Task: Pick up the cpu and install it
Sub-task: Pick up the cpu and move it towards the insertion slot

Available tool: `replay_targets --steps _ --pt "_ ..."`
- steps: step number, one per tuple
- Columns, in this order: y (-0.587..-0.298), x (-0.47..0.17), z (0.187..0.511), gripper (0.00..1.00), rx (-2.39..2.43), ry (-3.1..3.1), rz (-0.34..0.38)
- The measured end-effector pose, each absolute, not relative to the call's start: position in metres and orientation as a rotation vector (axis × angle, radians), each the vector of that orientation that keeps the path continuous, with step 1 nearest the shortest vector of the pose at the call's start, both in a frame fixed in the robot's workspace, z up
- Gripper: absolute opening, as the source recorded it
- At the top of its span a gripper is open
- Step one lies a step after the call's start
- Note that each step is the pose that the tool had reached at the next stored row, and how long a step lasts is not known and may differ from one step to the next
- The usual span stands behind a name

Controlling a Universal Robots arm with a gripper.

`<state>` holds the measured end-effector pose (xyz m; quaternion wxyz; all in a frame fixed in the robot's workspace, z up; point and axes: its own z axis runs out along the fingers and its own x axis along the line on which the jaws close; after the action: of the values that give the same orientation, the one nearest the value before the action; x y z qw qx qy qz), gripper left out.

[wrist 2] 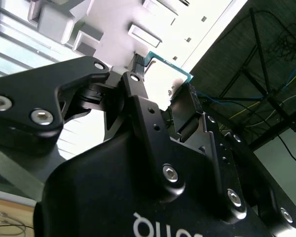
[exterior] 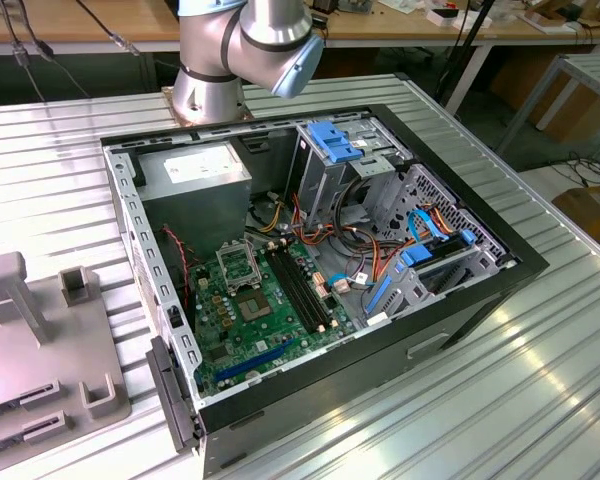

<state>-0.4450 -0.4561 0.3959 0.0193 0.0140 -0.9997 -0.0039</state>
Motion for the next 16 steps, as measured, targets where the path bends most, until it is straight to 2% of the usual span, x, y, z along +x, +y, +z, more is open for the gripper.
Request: replay_targets --steps 16 --pt "-0.4562 -0.4346 0.3959 0.47 0.044 -3.103 -0.012"
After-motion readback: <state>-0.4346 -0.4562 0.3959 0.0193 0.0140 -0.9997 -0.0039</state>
